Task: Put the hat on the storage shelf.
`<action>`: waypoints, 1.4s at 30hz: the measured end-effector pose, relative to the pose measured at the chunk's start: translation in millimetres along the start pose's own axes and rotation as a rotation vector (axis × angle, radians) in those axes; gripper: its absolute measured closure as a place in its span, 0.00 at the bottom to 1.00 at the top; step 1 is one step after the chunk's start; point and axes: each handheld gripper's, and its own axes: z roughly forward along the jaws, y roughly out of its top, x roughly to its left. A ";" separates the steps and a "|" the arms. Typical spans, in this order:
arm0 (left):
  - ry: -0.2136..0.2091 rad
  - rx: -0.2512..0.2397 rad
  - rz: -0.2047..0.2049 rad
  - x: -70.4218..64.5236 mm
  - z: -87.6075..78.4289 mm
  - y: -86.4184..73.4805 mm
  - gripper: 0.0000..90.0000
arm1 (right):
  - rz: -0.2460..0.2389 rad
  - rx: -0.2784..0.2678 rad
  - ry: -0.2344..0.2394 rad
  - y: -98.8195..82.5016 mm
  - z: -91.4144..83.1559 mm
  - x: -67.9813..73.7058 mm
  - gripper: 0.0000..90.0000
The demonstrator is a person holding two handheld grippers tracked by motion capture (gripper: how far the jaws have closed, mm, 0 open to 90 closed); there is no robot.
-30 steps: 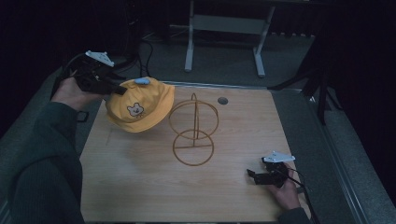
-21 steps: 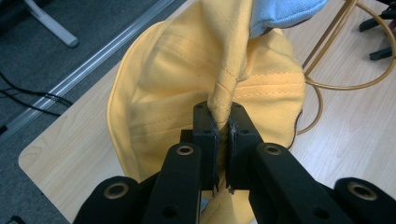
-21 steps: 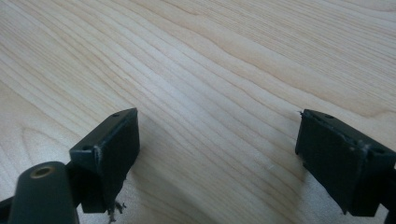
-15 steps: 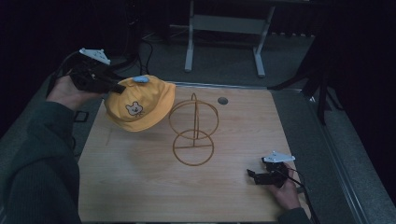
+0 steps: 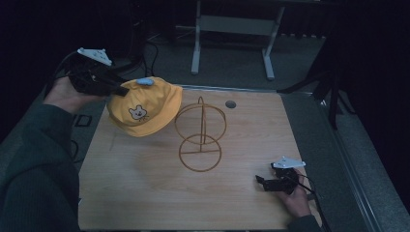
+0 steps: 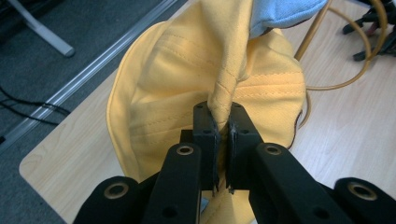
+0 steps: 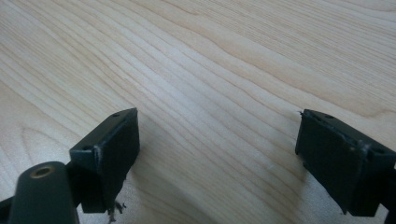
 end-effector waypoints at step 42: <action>-0.075 -0.042 0.095 -23.0 -6.4 25.4 0.94 | 0.002 0.001 -0.001 -0.1 -0.3 0.2 0.15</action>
